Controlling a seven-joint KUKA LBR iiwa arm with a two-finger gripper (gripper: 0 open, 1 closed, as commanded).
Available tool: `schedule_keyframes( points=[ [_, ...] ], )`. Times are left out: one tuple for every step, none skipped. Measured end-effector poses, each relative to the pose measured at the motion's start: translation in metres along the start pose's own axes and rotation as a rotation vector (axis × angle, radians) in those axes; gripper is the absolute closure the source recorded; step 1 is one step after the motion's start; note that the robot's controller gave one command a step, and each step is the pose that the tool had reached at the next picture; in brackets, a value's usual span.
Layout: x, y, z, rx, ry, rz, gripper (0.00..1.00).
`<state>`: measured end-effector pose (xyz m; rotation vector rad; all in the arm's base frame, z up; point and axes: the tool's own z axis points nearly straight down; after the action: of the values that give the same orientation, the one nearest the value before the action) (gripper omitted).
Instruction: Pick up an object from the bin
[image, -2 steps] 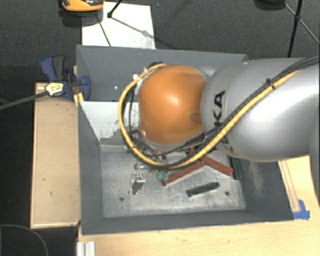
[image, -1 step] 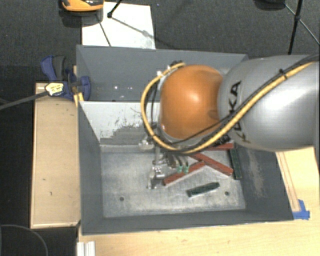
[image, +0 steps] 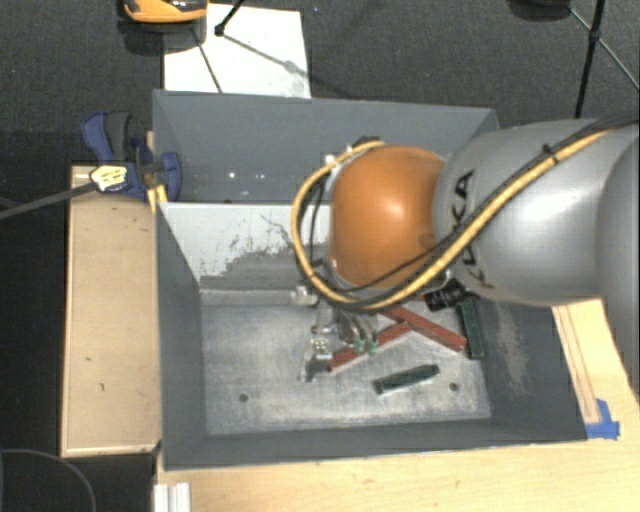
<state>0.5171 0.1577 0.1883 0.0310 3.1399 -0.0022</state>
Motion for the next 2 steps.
schedule_keyframes(
  points=[
    [-0.028,-0.010,0.012,-0.003,-0.001,0.032,0.00],
    [-0.026,-0.043,0.065,-0.003,-0.007,-0.207,0.00]
  ],
)
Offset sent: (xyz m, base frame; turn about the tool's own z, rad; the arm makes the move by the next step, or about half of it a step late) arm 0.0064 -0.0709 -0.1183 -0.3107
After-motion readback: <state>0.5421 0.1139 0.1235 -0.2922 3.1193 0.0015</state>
